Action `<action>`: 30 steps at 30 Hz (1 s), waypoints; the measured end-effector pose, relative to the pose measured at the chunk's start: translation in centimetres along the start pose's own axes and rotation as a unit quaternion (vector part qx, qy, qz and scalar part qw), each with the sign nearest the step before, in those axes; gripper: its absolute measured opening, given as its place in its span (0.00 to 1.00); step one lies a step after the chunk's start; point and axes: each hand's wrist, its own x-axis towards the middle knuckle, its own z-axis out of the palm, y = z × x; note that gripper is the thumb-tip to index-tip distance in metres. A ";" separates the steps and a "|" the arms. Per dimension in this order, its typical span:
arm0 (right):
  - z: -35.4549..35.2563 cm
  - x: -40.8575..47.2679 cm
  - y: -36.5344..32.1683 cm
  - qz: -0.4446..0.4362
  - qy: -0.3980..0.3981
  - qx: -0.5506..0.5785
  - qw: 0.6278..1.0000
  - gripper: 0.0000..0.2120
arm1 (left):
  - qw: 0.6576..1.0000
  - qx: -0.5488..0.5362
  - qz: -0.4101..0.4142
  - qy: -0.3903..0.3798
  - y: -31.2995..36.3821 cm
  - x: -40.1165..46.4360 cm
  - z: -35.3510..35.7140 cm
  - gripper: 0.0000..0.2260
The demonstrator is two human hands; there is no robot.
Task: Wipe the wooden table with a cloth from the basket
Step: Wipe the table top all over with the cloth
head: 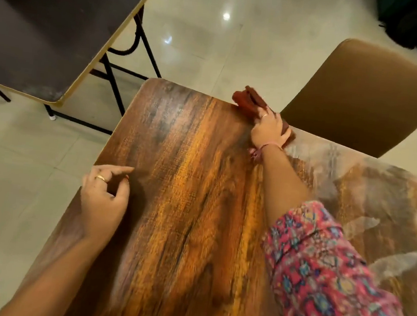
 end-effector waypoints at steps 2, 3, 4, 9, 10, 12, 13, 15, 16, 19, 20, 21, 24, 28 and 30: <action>-0.2 1.8 -0.4 0.027 0.006 0.008 1.000 0.18 | 1.000 -0.007 0.017 -0.003 0.3 -0.5 0.2 0.13; 0.0 1.8 -0.4 0.025 0.016 0.004 1.000 0.18 | 1.000 -0.009 0.015 -0.006 0.2 -0.6 0.3 0.13; 0.4 1.0 -0.3 0.008 0.030 -0.010 0.999 0.19 | 1.000 -0.007 0.010 -0.008 0.2 -0.8 0.5 0.13; 2.9 -9.4 2.6 -0.099 0.087 -0.062 0.989 0.21 | 1.000 -0.021 0.004 -0.020 1.5 -1.0 1.7 0.13; 3.3 -12.5 3.3 -0.104 0.086 -0.066 0.989 0.21 | 0.999 -0.024 0.009 -0.026 1.7 -0.9 2.0 0.13; 4.1 -19.4 5.0 -0.107 0.078 -0.076 0.988 0.22 | 0.998 -0.033 0.023 -0.037 2.2 -0.6 2.5 0.13; 4.5 -23.0 5.8 -0.104 0.065 -0.076 0.990 0.22 | 0.998 -0.036 0.029 -0.041 2.4 -0.5 2.8 0.13; 5.0 -29.6 6.8 -0.090 0.034 -0.059 0.994 0.21 | 0.997 -0.039 0.038 -0.046 2.8 -0.4 3.4 0.13; 5.1 -32.0 6.9 -0.086 0.023 -0.053 0.995 0.19 | 0.997 -0.044 0.042 -0.046 2.9 -0.4 3.7 0.13; 4.9 -33.3 6.7 -0.056 -0.011 -0.052 0.997 0.17 | 0.996 -0.059 0.046 -0.057 3.2 -0.6 4.7 0.15; 4.6 -32.1 6.9 -0.059 -0.010 -0.068 0.996 0.17 | 0.995 -0.064 0.048 -0.061 3.4 -0.8 4.9 0.16; 4.2 -30.2 7.2 -0.070 -0.005 -0.079 0.994 0.18 | 0.994 -0.069 0.051 -0.063 3.7 -1.0 5.0 0.17; 2.4 -21.4 8.4 -0.083 0.030 -0.070 0.994 0.20 | 0.992 -0.067 0.066 -0.083 4.2 -1.7 5.5 0.18; -2.0 -7.1 10.6 -0.019 0.045 -0.034 0.998 0.20 | 0.990 -0.061 0.070 -0.105 4.0 -2.3 5.4 0.20; -4.8 -1.4 12.5 0.025 0.049 -0.023 0.998 0.20 | 0.989 -0.065 0.072 -0.108 3.9 -2.7 5.5 0.20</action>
